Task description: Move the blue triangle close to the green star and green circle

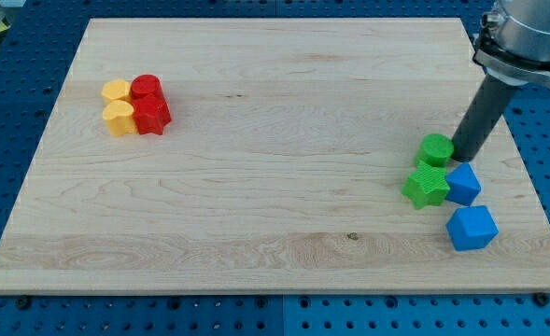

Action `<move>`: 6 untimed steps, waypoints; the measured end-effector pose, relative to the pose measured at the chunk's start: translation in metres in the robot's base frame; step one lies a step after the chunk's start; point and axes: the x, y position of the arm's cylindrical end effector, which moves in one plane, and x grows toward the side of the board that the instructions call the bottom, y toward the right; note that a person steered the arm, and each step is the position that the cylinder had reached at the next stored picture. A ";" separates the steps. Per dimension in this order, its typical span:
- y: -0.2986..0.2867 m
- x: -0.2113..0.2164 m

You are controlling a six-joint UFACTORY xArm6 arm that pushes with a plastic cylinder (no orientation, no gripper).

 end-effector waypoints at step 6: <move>-0.020 -0.001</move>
